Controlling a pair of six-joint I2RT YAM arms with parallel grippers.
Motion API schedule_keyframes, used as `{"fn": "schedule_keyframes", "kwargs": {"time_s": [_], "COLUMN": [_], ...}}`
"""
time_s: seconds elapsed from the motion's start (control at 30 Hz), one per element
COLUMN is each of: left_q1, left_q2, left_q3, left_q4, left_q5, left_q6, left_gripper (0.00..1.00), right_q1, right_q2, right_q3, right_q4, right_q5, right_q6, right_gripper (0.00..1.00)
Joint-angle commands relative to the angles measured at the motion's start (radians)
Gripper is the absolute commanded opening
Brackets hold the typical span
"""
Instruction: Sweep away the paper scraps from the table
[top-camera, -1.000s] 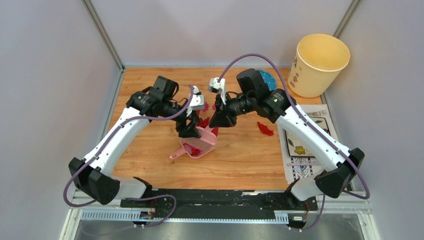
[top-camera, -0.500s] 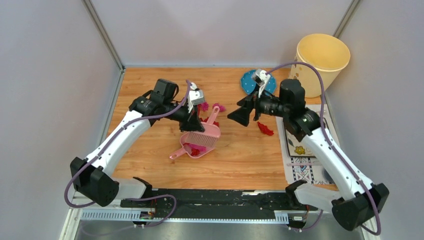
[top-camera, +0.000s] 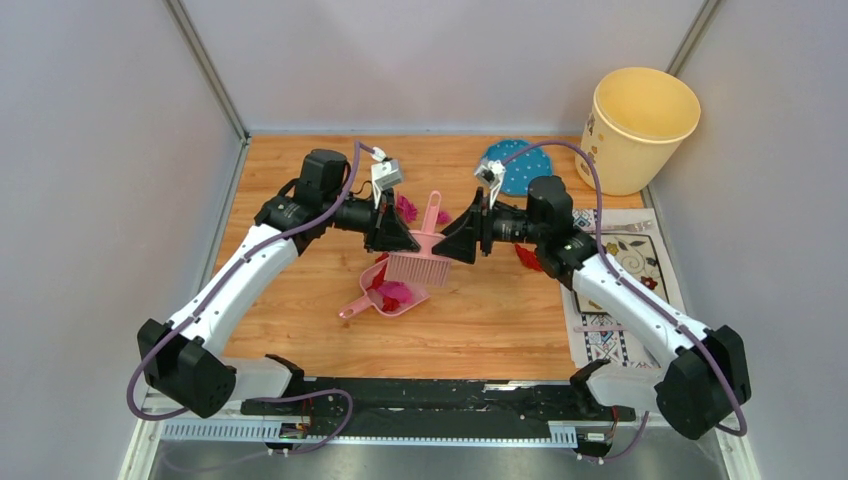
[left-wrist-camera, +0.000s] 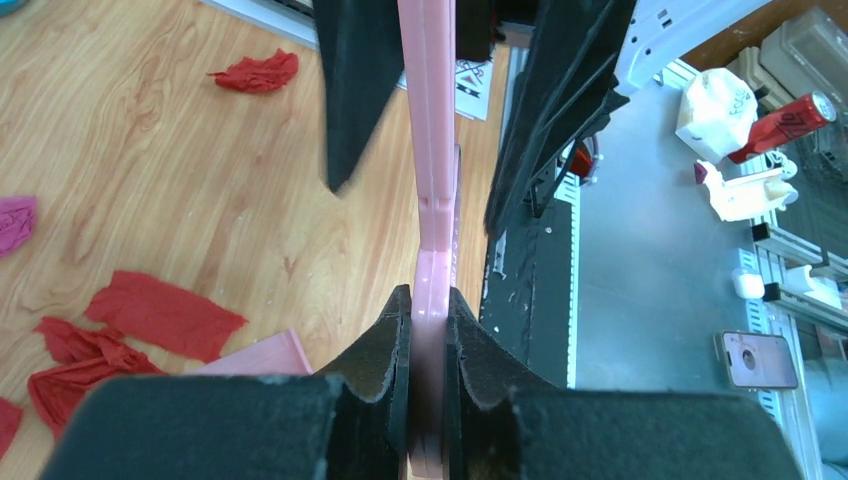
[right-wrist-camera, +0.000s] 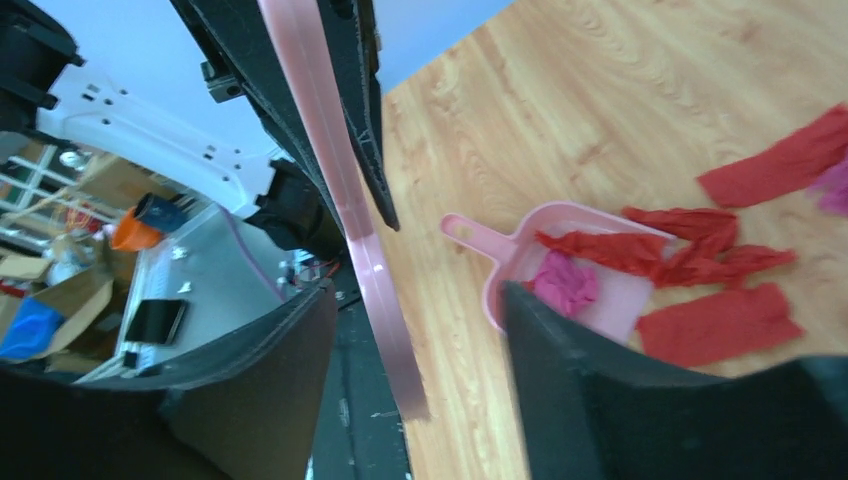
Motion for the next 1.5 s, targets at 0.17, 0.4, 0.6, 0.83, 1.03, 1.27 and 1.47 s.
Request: {"fn": "schedule_keyframes", "kwargs": {"time_s": [0.17,0.4,0.6,0.83,1.03,1.27,1.47], "left_q1": [0.015,0.017,0.017,-0.029,-0.065,-0.074,-0.080], "left_q2": [-0.026,0.000,0.002,0.026,0.060,0.063,0.042], "left_q3": [-0.005,0.107,0.160,0.182,0.199,0.203,0.196], "left_q4": [0.087,-0.118,-0.242,-0.397,-0.500,-0.444,-0.387], "left_q5": [0.073,0.029,0.088,0.032,0.053,0.090,0.090], "left_q6": [-0.058,0.224,0.350,0.465,0.525,0.407,0.332], "left_gripper": [0.00,0.64,0.66,0.66,0.62,0.50,0.44], "right_q1": [0.067,0.103,0.178,0.251,0.259,0.262,0.262], "right_q2": [0.093,0.148,0.219,0.275,0.315,0.343,0.338], "right_q3": [0.100,0.359,0.476,0.565,0.632,0.659,0.662], "right_q4": [-0.042,-0.904,-1.145,-1.216,-1.248,-1.253,-1.244], "right_q5": [-0.199,0.047,0.136,0.148,0.134,0.148,0.148], "right_q6": [-0.086,-0.687,-0.928,-1.006,-1.031,-1.033,-1.028], "right_gripper": [0.00,0.00,0.00,0.00,0.00,0.00,0.00]}}
